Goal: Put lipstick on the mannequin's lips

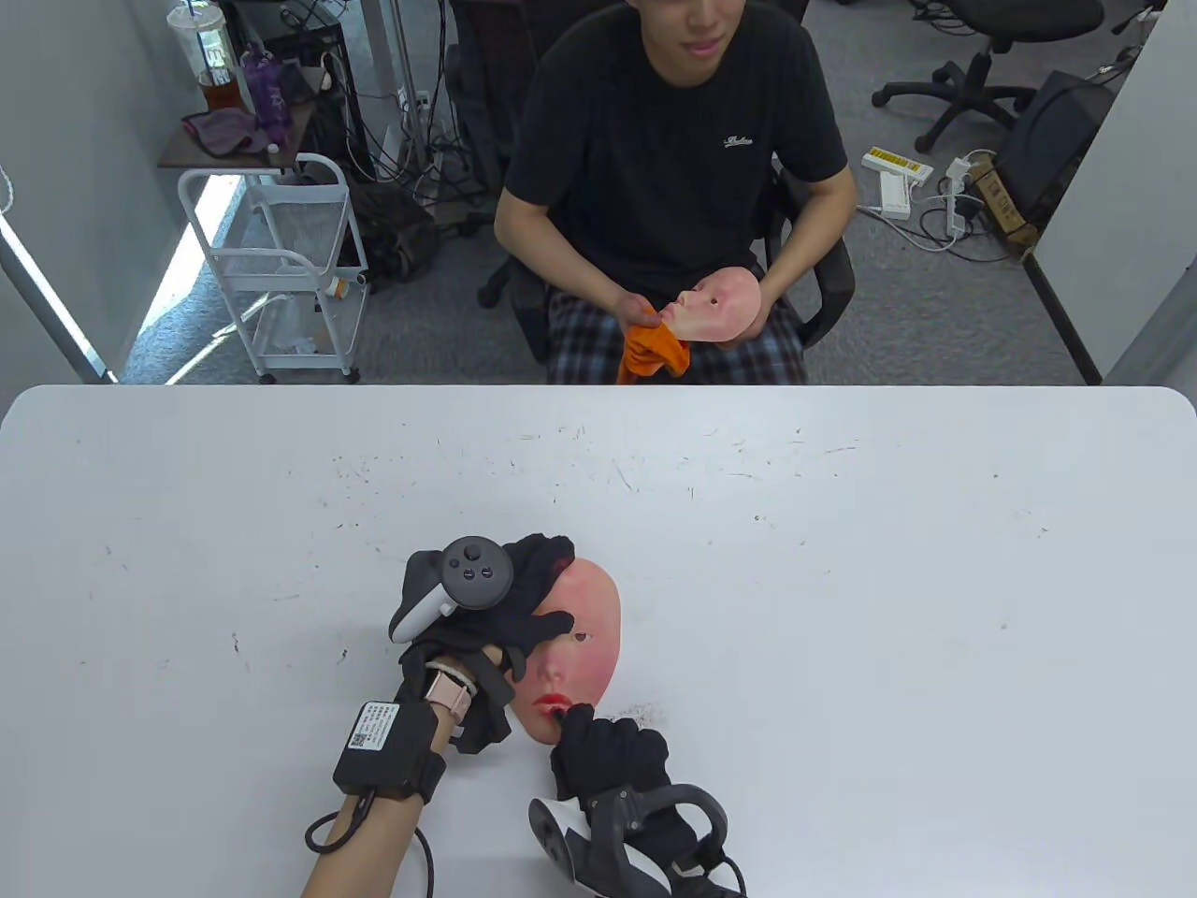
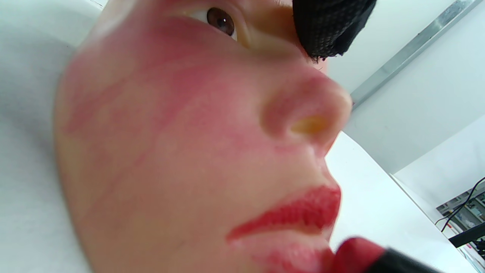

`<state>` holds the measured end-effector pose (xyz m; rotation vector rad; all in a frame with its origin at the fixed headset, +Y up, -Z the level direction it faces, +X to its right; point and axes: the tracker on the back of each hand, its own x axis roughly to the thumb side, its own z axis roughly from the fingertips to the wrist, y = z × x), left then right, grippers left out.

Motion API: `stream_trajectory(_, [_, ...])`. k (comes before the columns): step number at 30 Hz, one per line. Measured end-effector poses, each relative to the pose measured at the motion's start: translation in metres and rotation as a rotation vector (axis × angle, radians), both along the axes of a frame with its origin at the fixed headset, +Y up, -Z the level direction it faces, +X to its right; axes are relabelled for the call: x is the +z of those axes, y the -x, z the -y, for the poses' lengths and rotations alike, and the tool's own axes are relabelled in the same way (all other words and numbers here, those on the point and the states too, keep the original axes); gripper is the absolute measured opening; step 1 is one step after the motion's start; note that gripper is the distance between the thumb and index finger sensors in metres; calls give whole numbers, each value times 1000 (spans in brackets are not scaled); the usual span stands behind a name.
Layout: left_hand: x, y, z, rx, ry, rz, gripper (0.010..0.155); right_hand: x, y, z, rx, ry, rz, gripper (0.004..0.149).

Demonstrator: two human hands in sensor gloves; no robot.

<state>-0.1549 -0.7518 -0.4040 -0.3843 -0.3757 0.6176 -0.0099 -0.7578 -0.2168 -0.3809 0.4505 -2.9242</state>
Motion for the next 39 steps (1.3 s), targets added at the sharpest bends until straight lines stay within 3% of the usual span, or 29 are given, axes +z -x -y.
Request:
stream_trajectory(6, [-1, 0, 0, -3, 3, 3, 84, -6, 17, 1, 49, 23, -34, 50])
stream_trajectory(14, [0, 0, 0, -1, -1, 2, 84, -1, 17, -1, 61, -36, -20, 50])
stream_trajectory(19, [0, 0, 1, 3, -3, 2, 84, -7, 28, 2, 112, 2, -33, 50])
stream_trajectory(27, [0, 0, 1, 1, -3, 2, 84, 1, 17, -1, 89, -54, -7, 50])
stream_trajectory(34, [0, 0, 1, 3, -2, 3, 84, -2, 32, 4, 191, -55, -43, 50])
stream_trajectory(39, [1, 0, 1, 3, -1, 1, 84, 1, 21, 0, 135, -76, -39, 50])
